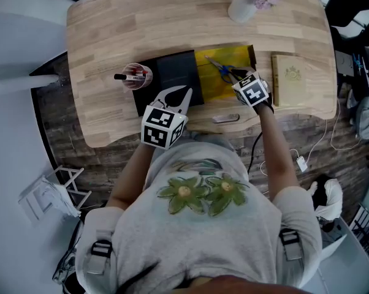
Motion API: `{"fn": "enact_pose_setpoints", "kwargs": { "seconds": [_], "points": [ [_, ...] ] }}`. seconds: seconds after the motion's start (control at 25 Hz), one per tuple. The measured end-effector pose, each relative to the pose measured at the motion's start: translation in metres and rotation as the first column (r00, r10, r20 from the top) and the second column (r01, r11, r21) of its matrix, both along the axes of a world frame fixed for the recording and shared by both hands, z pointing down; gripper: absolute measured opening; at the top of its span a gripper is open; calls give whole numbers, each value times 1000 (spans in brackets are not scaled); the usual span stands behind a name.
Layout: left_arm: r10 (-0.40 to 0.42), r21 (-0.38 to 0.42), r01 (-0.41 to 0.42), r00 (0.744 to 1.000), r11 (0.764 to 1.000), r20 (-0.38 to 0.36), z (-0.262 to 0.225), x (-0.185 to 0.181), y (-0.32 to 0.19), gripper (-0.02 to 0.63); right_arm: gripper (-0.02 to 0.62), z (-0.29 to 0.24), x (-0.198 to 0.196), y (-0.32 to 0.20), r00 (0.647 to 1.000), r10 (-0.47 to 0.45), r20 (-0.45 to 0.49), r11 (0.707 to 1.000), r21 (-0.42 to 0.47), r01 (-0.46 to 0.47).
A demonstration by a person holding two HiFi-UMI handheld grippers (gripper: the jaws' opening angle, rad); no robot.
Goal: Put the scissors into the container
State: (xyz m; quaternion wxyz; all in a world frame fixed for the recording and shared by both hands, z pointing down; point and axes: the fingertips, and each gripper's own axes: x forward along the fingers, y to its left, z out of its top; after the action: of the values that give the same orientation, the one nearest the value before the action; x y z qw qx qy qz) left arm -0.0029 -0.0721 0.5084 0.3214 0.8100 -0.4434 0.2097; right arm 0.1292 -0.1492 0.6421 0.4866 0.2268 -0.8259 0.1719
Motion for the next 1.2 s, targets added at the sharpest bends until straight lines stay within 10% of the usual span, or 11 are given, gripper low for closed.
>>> {"fn": "enact_pose_setpoints", "kwargs": {
  "seconds": [0.52, 1.2],
  "points": [
    [103, 27, -102, 995, 994, -20, -14, 7, -1, 6, 8, -64, -13, 22, 980, 143, 141, 979, 126, -161],
    [195, 50, -193, 980, 980, -37, -29, -1, 16, 6, 6, -116, -19, 59, 882, 352, 312, 880, 210, -426]
  ]
}}
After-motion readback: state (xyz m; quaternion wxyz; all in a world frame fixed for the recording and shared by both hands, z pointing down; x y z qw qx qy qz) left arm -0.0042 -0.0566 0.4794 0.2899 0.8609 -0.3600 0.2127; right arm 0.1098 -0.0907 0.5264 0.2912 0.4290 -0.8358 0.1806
